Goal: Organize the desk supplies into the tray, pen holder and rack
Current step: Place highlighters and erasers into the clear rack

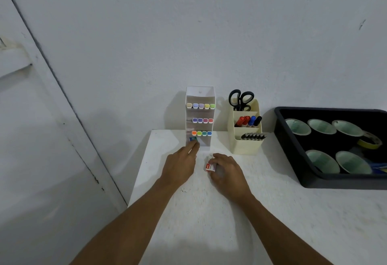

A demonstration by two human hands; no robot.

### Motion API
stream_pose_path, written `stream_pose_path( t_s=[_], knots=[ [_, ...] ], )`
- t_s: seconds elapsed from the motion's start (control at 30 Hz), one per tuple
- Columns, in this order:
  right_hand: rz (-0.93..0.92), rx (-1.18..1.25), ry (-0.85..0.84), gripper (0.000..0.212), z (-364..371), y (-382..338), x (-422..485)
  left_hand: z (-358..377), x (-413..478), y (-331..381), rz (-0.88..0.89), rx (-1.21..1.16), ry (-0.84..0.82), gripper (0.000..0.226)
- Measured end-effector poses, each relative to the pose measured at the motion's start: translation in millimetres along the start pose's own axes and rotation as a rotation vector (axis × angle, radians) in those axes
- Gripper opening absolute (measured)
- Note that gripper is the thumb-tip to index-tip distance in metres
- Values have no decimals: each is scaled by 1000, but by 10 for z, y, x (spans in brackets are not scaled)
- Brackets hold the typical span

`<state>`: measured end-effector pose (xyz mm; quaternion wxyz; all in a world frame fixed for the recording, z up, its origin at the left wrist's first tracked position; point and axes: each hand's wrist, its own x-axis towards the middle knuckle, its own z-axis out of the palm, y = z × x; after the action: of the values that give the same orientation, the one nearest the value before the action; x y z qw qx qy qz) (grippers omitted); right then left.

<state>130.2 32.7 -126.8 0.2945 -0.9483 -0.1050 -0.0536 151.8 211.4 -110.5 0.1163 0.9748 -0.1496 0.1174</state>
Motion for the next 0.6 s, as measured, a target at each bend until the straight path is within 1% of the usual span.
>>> stream_pose_path(
  t_s=[0.13, 0.2, 0.3, 0.43, 0.6],
  knots=[
    [10, -7, 13, 38, -1, 20, -11, -34, -5, -11, -82, 0, -34, 65],
    [6, -11, 24, 36, -7, 28, -17, -45, -13, -11, -67, 9, -44, 67],
    [0, -6, 24, 37, -13, 29, -25, -8, -62, -31, -20, -3, -18, 62],
    [13, -7, 10, 39, -22, 20, -33, 29, -72, -51, -67, 31, 1, 59],
    [-6, -7, 28, 36, -34, 19, -31, 29, -90, -56, -71, 16, 5, 59]
  ],
)
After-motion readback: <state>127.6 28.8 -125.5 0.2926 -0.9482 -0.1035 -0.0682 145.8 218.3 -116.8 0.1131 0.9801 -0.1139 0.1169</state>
